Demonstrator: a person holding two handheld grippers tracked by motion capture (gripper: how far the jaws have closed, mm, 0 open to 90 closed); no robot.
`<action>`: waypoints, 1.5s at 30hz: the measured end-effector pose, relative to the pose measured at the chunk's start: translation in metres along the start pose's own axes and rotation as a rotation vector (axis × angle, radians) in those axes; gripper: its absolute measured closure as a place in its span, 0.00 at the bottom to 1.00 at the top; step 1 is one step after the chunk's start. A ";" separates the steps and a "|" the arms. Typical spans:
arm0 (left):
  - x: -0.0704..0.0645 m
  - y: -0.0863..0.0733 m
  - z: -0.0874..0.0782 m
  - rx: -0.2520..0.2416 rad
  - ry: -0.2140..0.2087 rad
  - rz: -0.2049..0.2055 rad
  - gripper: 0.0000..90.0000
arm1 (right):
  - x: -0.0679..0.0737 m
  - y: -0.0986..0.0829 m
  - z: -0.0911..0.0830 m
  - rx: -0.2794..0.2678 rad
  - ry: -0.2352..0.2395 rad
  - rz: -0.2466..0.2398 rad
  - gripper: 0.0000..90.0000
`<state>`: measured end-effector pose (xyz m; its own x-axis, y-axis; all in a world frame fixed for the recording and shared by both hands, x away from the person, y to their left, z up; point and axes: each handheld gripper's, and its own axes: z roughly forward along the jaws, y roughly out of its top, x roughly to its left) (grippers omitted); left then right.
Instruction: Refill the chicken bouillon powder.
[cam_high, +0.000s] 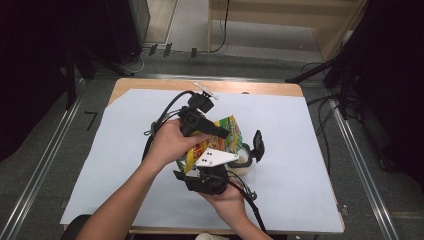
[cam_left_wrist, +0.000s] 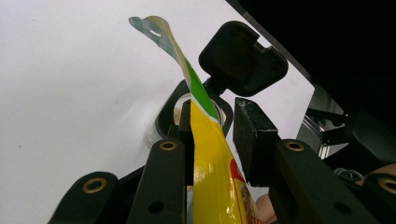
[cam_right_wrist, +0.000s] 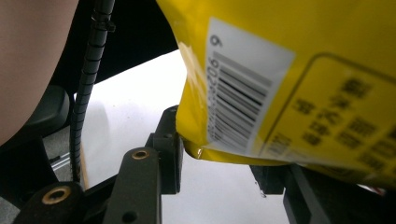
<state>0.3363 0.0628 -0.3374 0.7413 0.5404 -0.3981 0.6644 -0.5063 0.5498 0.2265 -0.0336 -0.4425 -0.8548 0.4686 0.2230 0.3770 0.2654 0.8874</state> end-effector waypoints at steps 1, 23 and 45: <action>0.000 0.000 0.000 0.000 0.000 0.000 0.82 | 0.000 0.000 0.000 0.000 0.001 -0.001 0.68; 0.001 -0.002 -0.003 -0.001 0.005 -0.005 0.82 | 0.001 0.001 0.003 0.003 0.004 -0.009 0.68; 0.001 -0.005 -0.006 -0.009 0.013 -0.002 0.82 | 0.003 0.002 0.005 0.002 0.005 -0.022 0.68</action>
<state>0.3334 0.0696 -0.3359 0.7387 0.5499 -0.3898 0.6649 -0.4993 0.5555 0.2259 -0.0278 -0.4423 -0.8647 0.4587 0.2048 0.3583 0.2774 0.8914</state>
